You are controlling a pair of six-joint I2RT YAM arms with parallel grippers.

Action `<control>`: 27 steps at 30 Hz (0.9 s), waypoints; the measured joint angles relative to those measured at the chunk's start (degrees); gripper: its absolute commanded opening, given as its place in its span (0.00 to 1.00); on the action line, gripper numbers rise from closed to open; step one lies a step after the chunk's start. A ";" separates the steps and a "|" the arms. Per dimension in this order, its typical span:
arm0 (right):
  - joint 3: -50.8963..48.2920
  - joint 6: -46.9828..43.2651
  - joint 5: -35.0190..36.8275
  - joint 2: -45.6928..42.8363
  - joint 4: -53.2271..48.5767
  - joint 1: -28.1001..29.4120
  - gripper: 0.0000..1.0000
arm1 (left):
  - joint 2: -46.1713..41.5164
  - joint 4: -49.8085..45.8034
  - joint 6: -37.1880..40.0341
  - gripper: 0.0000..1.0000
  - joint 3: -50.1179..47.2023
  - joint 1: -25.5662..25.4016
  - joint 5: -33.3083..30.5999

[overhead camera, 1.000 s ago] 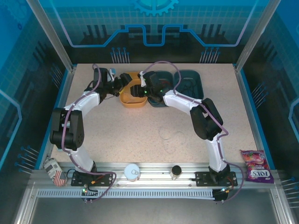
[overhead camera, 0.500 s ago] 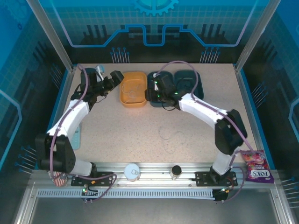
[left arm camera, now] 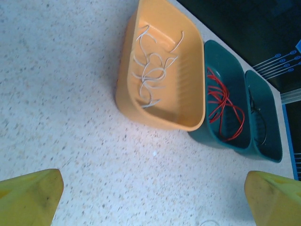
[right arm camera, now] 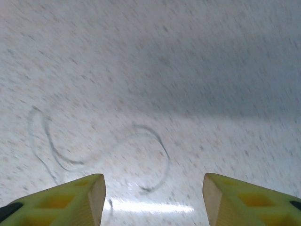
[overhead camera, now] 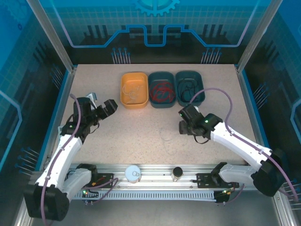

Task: Untangle the cables

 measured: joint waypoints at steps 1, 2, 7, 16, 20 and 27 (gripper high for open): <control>-1.53 0.66 -0.24 -0.94 -0.81 -0.50 0.57 | -1.29 -0.76 0.13 0.99 -0.92 -0.02 -0.04; -2.54 1.01 -0.33 -1.33 -1.22 -1.01 0.56 | -2.34 -1.38 0.20 0.99 -1.70 -0.02 -0.09; -5.51 2.08 -1.68 -0.74 -2.14 -2.47 0.54 | -5.68 -3.96 0.28 0.99 -5.14 0.00 -0.55; -5.18 2.08 -5.27 6.88 1.84 -1.62 0.52 | -6.25 -4.33 -1.49 0.99 -8.55 -3.02 -0.52; -3.67 2.08 -6.84 9.64 3.98 0.66 0.53 | -6.36 -3.96 -2.60 0.99 -10.01 -4.79 -0.52; 5.05 1.95 -8.13 18.45 6.32 8.07 0.53 | -6.36 -3.72 -3.39 0.99 -10.99 -5.01 -1.01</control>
